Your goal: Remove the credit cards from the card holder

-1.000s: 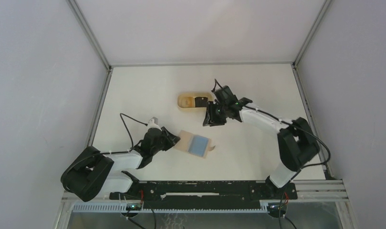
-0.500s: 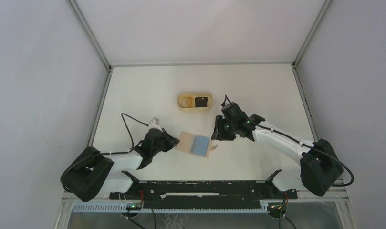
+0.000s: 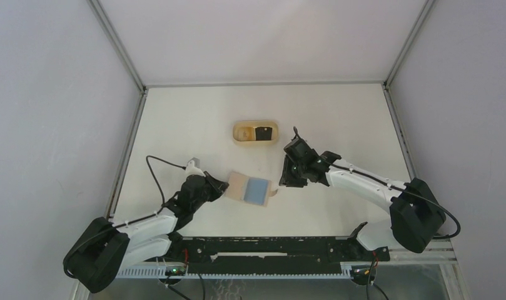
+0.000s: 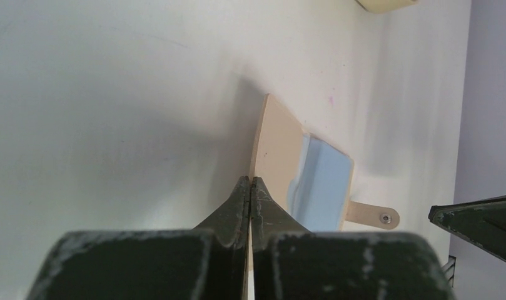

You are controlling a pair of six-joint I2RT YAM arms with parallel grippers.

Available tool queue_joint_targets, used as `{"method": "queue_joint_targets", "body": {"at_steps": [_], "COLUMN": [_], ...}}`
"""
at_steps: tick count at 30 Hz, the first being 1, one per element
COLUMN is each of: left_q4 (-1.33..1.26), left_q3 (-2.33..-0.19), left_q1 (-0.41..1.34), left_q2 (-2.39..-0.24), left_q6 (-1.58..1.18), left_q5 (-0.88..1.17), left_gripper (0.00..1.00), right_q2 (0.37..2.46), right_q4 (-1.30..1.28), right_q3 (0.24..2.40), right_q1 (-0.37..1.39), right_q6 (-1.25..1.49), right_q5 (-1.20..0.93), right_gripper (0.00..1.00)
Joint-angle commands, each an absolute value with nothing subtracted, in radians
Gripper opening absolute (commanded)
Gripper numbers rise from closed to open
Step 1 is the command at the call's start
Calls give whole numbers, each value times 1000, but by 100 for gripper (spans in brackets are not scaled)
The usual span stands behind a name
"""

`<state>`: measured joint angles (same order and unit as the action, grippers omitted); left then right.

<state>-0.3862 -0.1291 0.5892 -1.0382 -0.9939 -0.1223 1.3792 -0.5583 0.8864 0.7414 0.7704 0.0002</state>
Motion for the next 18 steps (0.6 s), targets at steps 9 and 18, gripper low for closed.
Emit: {"method": "queue_joint_targets", "body": {"at_steps": [9,18], "left_q4": [-353,-345], "left_q3": [-116,-121], "left_q1": [594,593], "left_q2": [-994,-998], "left_q6": [-973,-973], "left_q5": [-161,-165], "left_gripper": [0,0], "right_q2": [1457,1482], "right_q4": [-522,-485], "right_q3": [937,955], "right_q1": [777,779], "right_q6": [821,816], "right_q5": [11,-23], "right_gripper": [38,38]}}
